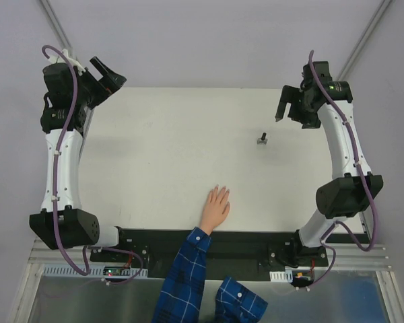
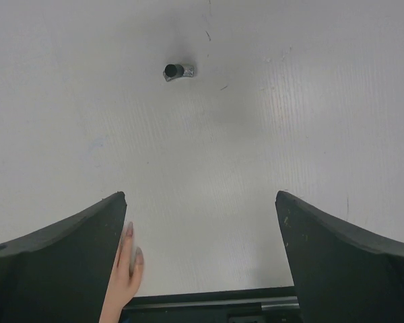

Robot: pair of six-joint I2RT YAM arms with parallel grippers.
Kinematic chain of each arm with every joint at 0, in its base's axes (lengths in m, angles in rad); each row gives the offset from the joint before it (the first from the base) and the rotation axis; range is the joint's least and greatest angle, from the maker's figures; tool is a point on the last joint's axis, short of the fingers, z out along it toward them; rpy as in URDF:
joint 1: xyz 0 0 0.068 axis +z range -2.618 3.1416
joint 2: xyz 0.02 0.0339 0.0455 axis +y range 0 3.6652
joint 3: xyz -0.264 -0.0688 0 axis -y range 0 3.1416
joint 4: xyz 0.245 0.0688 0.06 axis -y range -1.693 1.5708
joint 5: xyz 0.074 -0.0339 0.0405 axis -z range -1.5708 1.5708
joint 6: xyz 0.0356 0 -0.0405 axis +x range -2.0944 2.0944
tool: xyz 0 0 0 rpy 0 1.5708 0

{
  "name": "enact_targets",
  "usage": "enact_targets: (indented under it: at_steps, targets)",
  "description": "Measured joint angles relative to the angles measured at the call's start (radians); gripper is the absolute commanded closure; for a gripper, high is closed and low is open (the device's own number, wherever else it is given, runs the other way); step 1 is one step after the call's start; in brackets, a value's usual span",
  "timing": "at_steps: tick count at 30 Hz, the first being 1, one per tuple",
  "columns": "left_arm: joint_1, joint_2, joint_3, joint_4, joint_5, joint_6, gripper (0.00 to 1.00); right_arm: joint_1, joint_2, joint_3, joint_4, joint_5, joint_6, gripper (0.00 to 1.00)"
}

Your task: Paint the nails

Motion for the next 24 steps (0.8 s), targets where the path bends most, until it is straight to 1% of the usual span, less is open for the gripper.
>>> enact_targets:
  at_steps: [6,11,15,18,19,22,23,24]
  targets:
    - [0.024,-0.063,-0.110,-0.023,-0.023,-0.065,0.01,-0.002,0.148,0.085,0.047,-0.015,0.033,0.04]
    - [0.072,-0.177,-0.226,-0.049,-0.029,-0.124,0.01,-0.003,0.305,0.135,0.100,-0.036,0.047,0.04]
    - [0.084,-0.246,-0.255,-0.051,-0.009,-0.082,0.01,-0.003,0.422,0.204,0.142,-0.063,0.051,0.04]
    - [0.084,-0.298,-0.285,-0.052,0.023,-0.040,0.02,-0.002,0.471,0.220,0.197,-0.070,0.061,0.04]
    - [0.084,-0.311,-0.294,-0.052,0.036,-0.026,0.02,0.000,0.480,0.221,0.213,-0.069,0.068,0.02]
    - [0.083,-0.327,-0.304,-0.055,0.066,0.000,0.02,0.006,0.512,0.257,0.234,-0.048,0.090,0.07]
    - [0.083,-0.328,-0.305,-0.055,0.076,0.005,0.02,0.011,0.529,0.283,0.229,-0.024,0.102,0.11]
    - [0.083,-0.328,-0.306,-0.055,0.082,0.008,0.02,0.017,0.542,0.307,0.229,-0.005,0.114,0.12]
